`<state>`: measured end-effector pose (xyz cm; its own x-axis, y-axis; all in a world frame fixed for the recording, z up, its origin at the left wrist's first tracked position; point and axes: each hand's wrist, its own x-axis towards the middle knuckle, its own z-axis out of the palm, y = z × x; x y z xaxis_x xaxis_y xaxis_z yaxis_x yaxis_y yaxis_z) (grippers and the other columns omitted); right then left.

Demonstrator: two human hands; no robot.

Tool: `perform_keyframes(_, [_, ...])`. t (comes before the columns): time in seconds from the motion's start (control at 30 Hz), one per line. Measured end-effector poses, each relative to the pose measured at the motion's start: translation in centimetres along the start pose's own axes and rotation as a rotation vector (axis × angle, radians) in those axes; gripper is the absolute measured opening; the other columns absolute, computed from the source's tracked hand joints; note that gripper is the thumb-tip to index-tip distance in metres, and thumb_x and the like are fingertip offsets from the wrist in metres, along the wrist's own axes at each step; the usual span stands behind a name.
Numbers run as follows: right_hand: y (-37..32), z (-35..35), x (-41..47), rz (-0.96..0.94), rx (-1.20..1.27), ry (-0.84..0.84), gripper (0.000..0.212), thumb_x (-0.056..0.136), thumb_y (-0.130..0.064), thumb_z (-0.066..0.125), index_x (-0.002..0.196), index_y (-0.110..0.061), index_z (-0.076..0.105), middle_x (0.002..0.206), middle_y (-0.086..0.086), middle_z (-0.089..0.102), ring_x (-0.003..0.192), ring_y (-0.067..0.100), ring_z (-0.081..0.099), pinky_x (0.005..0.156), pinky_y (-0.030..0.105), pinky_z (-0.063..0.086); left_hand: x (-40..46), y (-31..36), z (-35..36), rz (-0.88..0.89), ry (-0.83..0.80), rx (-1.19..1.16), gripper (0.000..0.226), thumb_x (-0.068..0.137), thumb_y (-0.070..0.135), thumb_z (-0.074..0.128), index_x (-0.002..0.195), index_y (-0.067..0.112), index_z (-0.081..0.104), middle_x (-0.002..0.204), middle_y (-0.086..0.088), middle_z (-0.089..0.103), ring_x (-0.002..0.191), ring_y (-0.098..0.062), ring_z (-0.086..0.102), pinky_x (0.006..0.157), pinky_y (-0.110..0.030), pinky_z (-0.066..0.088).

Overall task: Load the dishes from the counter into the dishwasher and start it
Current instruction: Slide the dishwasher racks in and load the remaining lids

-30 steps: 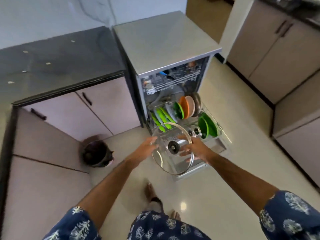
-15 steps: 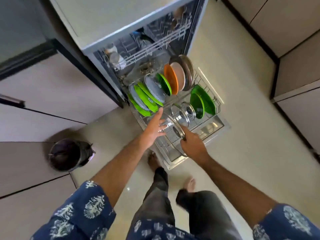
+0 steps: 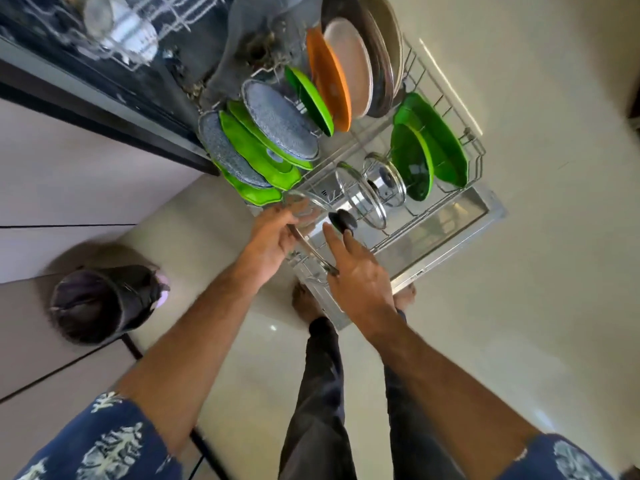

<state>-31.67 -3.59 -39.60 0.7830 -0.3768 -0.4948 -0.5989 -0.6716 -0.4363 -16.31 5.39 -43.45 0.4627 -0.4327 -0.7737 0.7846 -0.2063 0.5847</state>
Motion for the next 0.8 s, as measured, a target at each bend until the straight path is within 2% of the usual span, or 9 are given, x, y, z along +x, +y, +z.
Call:
perform_keyframes(0.07, [1.1,0.2,1.2,-0.002,0.02,0.017,0.079,0.09,-0.013,0.061,0.157,-0.028,0.021,0.155,0.012,0.036,0.132,0.031,0.048,0.098,0.043,0.051,1.4,-0.1,0.6,-0.003,0.005,-0.02,0.048,0.089,-0.009,0.043,0.137,-0.013,0.044,0.136,-0.03,0.056,0.123,-0.038,0.061,0.11,-0.052,0.043])
perform_keyframes(0.2, [2.3,0.6,3.2,0.039,0.081,-0.01,0.081,0.091,-0.015,0.061,0.157,-0.03,0.017,0.155,0.011,0.036,0.121,0.031,0.058,0.089,0.042,0.057,3.9,0.2,2.1,-0.032,0.062,-0.023,0.042,0.092,-0.011,0.045,0.133,-0.009,0.05,0.131,-0.023,0.062,0.112,-0.031,0.069,0.09,-0.036,0.059])
perform_keyframes(0.37, [3.5,0.8,5.6,0.051,0.068,-0.028,0.084,0.09,-0.015,0.063,0.158,-0.027,0.016,0.154,0.012,0.039,0.108,0.032,0.065,0.081,0.041,0.059,6.0,0.8,3.2,-0.058,0.049,0.084,0.022,0.088,0.001,0.059,0.109,0.007,0.061,0.099,-0.003,0.077,0.108,-0.029,0.069,0.084,-0.035,0.059])
perform_keyframes(0.47, [4.2,0.5,7.1,0.046,0.027,-0.013,0.084,0.09,-0.016,0.065,0.157,-0.027,0.015,0.138,0.011,0.053,0.092,0.026,0.067,0.07,0.036,0.059,7.4,1.1,3.5,-0.058,0.067,0.147,0.018,0.093,0.004,0.058,0.11,0.002,0.059,0.105,-0.01,0.074,0.109,-0.03,0.068,0.087,-0.037,0.056])
perform_keyframes(0.53, [4.9,0.0,7.7,0.052,-0.02,-0.011,0.081,0.092,-0.016,0.062,0.157,-0.026,0.015,0.133,0.009,0.057,0.085,0.023,0.067,0.065,0.032,0.054,8.1,1.1,4.0,-0.074,0.042,0.177,0.012,0.095,0.006,0.058,0.107,0.003,0.059,0.106,-0.015,0.071,0.101,-0.028,0.068,0.077,-0.031,0.058])
perform_keyframes(0.6, [5.4,-0.4,7.9,0.037,-0.064,-0.026,0.078,0.094,-0.014,0.057,0.158,-0.022,0.012,0.137,0.01,0.055,0.085,0.023,0.066,0.062,0.031,0.052,8.4,1.2,4.7,-0.081,0.03,0.177,0.004,0.095,0.007,0.06,0.098,0.007,0.06,0.098,-0.013,0.072,0.092,-0.025,0.068,0.07,-0.027,0.058])
perform_keyframes(0.7, [5.0,-0.7,7.6,-0.009,-0.107,-0.053,0.078,0.096,-0.015,0.054,0.158,-0.017,0.008,0.15,0.013,0.044,0.094,0.025,0.068,0.068,0.035,0.057,8.5,1.2,4.3,-0.061,0.019,0.177,0.004,0.095,0.006,0.057,0.097,0.008,0.061,0.108,-0.018,0.066,0.109,-0.039,0.063,0.092,-0.04,0.054])
perform_keyframes(0.77, [4.3,-0.9,7.1,-0.029,-0.106,-0.046,0.076,0.096,-0.017,0.053,0.158,-0.016,0.008,0.155,0.013,0.037,0.1,0.028,0.068,0.071,0.038,0.059,8.2,1.1,3.5,-0.045,0.004,0.18,0.014,0.096,0.005,0.055,0.108,0.0,0.059,0.118,-0.016,0.068,0.12,-0.041,0.062,0.109,-0.053,0.045])
perform_keyframes(0.8, [3.9,-1.0,6.8,-0.037,-0.111,-0.039,0.074,0.097,-0.018,0.051,0.158,-0.015,0.009,0.157,0.013,0.035,0.102,0.028,0.067,0.073,0.039,0.059,7.9,1.0,3.1,-0.042,-0.003,0.169,0.023,0.096,0.004,0.053,0.118,-0.004,0.056,0.124,-0.018,0.066,0.121,-0.04,0.062,0.112,-0.056,0.04])
